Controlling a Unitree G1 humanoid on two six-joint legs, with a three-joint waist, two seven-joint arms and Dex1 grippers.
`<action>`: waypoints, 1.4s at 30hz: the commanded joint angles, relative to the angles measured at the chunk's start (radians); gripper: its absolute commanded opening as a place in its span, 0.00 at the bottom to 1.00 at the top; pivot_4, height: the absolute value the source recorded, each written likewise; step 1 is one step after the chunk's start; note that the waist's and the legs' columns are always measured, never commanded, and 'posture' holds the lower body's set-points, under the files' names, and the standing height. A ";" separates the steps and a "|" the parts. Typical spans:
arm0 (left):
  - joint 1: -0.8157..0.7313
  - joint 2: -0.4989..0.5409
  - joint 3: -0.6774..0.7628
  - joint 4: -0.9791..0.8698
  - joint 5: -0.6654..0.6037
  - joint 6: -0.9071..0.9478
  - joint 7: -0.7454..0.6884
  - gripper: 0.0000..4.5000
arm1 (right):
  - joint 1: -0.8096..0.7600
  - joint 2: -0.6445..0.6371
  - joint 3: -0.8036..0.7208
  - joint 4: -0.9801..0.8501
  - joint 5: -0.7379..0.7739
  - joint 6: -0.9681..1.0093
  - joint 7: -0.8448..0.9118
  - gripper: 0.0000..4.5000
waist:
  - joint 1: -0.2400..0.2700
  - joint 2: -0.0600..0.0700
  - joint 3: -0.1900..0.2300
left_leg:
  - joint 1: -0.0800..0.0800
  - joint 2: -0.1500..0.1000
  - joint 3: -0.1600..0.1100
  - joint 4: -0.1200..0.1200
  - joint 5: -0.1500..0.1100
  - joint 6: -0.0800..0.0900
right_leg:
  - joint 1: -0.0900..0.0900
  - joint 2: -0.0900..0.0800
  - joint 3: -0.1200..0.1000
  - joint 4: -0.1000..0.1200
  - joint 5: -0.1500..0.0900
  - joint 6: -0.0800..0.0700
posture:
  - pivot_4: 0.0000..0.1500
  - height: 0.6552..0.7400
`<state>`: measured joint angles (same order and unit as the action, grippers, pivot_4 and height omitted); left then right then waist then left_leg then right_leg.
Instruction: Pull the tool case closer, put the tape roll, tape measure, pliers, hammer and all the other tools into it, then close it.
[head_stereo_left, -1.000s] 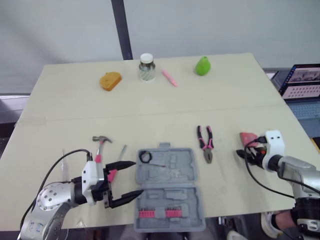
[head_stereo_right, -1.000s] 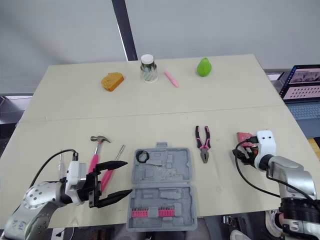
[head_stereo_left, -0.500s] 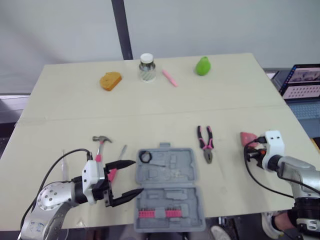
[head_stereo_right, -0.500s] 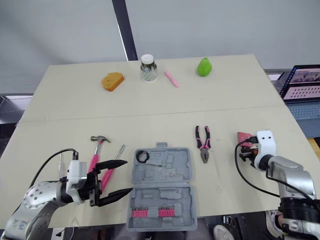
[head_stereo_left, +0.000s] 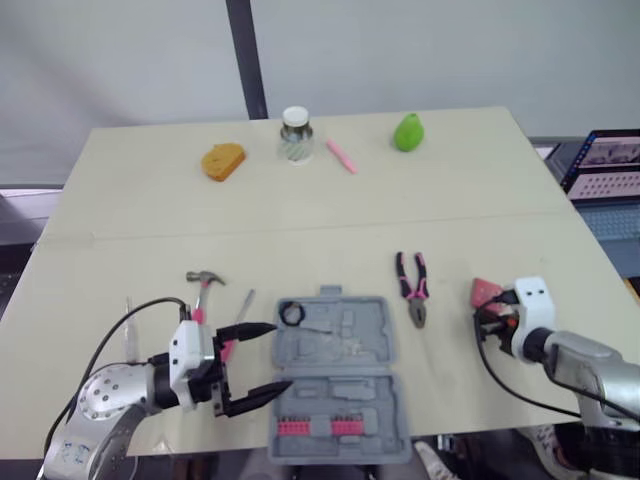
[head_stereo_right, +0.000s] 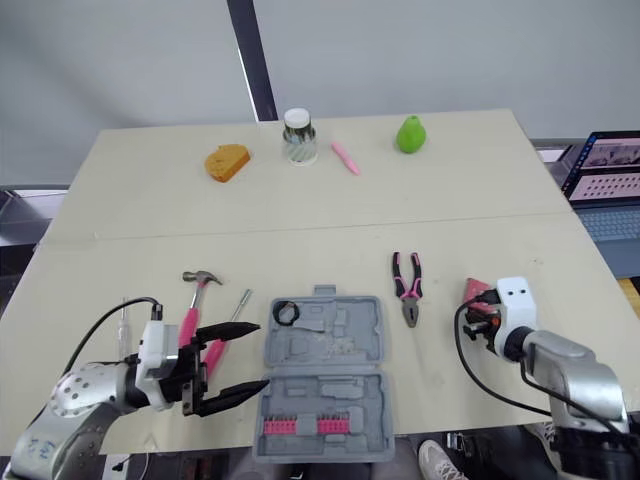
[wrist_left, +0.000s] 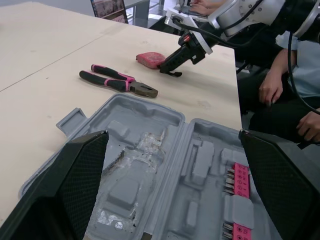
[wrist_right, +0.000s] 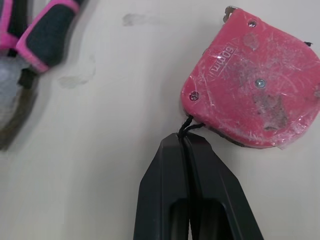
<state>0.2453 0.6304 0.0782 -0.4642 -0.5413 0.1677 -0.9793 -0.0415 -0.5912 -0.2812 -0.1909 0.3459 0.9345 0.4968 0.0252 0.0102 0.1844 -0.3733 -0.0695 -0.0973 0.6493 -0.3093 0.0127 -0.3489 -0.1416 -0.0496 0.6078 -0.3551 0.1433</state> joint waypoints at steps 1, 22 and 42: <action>0.009 0.006 0.000 -0.041 -0.017 0.004 -0.008 1.00 | 0.058 0.023 -0.009 -0.105 0.037 0.081 -0.028 0.01 | 0.000 0.000 0.000 | 0.000 0.000 0.000 0.000 0.000 0.000 | 0.000 0.000 0.000 0.000 0.000 0.000 | 1.00 0.72; 0.057 0.031 -0.011 0.026 0.011 -0.092 -0.148 1.00 | 0.273 0.063 -0.068 -0.442 0.139 0.288 -0.058 0.01 | 0.002 0.000 0.000 | -0.005 0.000 0.000 -0.001 0.000 0.000 | -0.007 0.000 0.001 0.002 0.000 -0.001 | 1.00 0.72; 0.030 0.001 -0.039 0.064 0.081 -0.228 -0.140 1.00 | 0.392 0.081 -0.100 -0.553 0.197 0.348 -0.063 0.01 | 0.002 0.000 0.000 | -0.006 0.000 0.000 -0.001 0.000 0.000 | -0.009 0.000 0.001 0.003 0.000 -0.001 | 1.00 0.72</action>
<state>0.2739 0.6332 0.0381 -0.3828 -0.4620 -0.0433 -1.1227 0.3407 -0.5109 -0.3596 -0.7062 0.5307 1.2814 0.4445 0.0272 0.0103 0.1845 -0.3793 -0.0699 -0.0972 0.6482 -0.3091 0.0124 -0.3575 -0.1420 -0.0484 0.6108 -0.3555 0.1424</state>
